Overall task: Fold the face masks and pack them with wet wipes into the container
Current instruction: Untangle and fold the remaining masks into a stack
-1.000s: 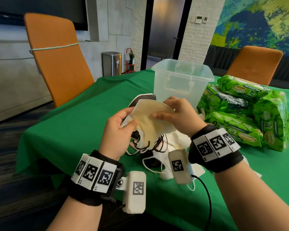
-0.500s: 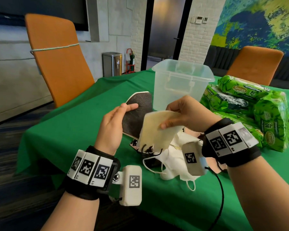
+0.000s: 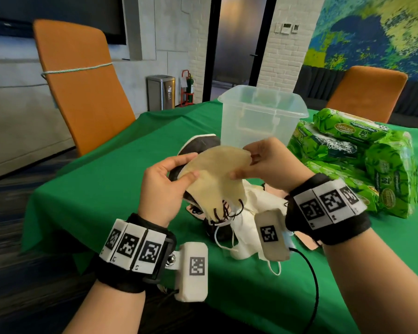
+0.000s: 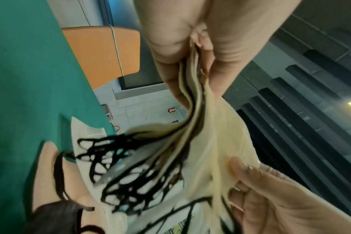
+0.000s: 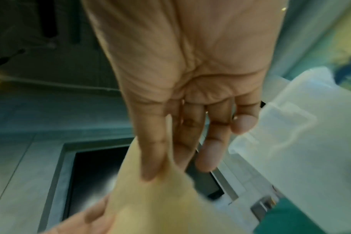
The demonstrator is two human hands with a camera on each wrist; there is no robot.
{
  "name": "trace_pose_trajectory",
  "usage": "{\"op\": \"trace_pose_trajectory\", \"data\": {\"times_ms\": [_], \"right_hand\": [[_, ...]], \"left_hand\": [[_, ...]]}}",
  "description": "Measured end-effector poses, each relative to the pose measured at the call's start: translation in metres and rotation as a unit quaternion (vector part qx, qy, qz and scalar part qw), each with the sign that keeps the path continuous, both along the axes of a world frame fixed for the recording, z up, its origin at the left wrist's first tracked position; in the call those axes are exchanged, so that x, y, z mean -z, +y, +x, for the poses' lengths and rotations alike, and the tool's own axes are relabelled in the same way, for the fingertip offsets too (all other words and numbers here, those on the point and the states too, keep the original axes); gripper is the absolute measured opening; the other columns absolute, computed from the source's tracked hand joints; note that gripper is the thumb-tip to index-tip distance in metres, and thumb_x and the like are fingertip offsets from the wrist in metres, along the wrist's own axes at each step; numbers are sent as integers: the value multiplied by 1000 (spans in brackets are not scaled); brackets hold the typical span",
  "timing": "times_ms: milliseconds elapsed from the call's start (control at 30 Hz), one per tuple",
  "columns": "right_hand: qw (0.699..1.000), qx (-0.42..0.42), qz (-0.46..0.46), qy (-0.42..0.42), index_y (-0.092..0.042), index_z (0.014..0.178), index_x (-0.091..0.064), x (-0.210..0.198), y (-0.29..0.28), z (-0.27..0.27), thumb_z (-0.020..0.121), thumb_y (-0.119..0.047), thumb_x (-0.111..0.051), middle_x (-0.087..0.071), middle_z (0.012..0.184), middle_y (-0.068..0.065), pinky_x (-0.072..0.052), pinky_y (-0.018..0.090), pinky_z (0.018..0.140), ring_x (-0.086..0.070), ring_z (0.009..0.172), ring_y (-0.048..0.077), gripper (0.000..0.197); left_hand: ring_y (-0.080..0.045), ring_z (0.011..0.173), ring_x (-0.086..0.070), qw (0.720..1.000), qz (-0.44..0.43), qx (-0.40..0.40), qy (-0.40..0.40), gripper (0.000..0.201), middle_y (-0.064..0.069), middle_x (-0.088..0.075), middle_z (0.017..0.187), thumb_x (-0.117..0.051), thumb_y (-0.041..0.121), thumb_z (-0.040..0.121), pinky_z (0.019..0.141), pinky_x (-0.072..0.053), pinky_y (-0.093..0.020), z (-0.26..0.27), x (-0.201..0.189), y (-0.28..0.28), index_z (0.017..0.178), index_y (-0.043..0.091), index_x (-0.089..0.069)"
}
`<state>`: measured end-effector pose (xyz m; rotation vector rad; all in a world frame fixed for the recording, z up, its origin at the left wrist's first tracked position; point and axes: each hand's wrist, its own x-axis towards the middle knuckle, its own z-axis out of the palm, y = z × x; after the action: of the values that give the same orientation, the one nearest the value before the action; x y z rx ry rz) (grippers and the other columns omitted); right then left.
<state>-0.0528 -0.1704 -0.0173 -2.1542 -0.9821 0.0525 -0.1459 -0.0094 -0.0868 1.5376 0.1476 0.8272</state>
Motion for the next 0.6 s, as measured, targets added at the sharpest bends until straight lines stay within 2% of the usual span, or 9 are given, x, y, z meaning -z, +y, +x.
{"op": "trace_pose_trajectory", "data": {"times_ms": [33,67,133,200,267,333,400,467,600], "right_hand": [[998,1,48,44,-1,75,-67,5,-1,1,70,-11,-78,-70,75,15,-54,36,68,-64,66,22,15],[991,-1,102,87,5,83,-66,9,-1,3,73,-6,-74,-71,78,13,-54,31,66,-65,66,17,17],[969,-15,200,144,5,88,-63,16,2,3,78,3,-65,-70,69,-4,-49,15,58,-63,61,2,11],[957,-42,237,160,-2,87,-62,18,4,4,80,6,-61,-70,67,-9,-50,14,62,-64,64,1,11],[961,-76,214,158,-7,83,-61,18,4,4,79,6,-62,-70,69,-8,-52,17,67,-65,67,5,14],[972,-95,169,134,-12,79,-59,17,6,3,77,4,-65,-68,67,-8,-52,21,68,-63,66,7,17],[984,-81,134,85,-20,82,-56,16,10,2,76,0,-69,-63,58,-11,-49,24,63,-58,59,9,25],[989,-58,125,46,-26,89,-52,16,15,0,77,-2,-70,-53,51,-10,-39,23,57,-47,53,8,32],[990,-50,133,19,-18,114,-48,19,19,-6,80,-1,-67,-44,56,-4,-35,26,58,-40,54,13,43]], "left_hand": [[-13,90,-67,1000,-2,-10,-2,36,11,-71,89,-70,-3,76,88,-52,-31,1,0,0,86,31,-69],[-16,92,-67,1000,-6,-13,-2,36,10,-71,90,-70,-3,77,88,-52,-32,2,1,-1,86,32,-68],[-17,89,-67,999,-33,-7,-4,34,10,-71,87,-68,-1,79,84,-54,-30,3,0,-3,86,32,-68],[-17,88,-66,999,-52,4,-10,27,5,-71,89,-69,4,80,83,-53,-30,2,-2,-6,86,30,-68],[-17,89,-66,998,-60,20,-15,18,0,-71,93,-73,14,77,85,-53,-33,0,-5,-8,88,27,-69],[-16,86,-67,997,-70,39,-18,25,0,-72,92,-81,23,67,82,-54,-33,-2,-4,-9,89,25,-69],[-16,82,-67,997,-60,42,-10,27,3,-73,86,-79,27,62,79,-55,-34,-2,-2,-11,87,25,-69],[-16,77,-66,999,-39,38,0,18,7,-73,79,-78,22,68,77,-56,-38,-3,0,-14,83,24,-69],[-10,68,-63,1000,-20,2,-6,12,13,-70,69,-69,12,81,72,-53,-35,-2,5,-14,79,24,-68]]}}
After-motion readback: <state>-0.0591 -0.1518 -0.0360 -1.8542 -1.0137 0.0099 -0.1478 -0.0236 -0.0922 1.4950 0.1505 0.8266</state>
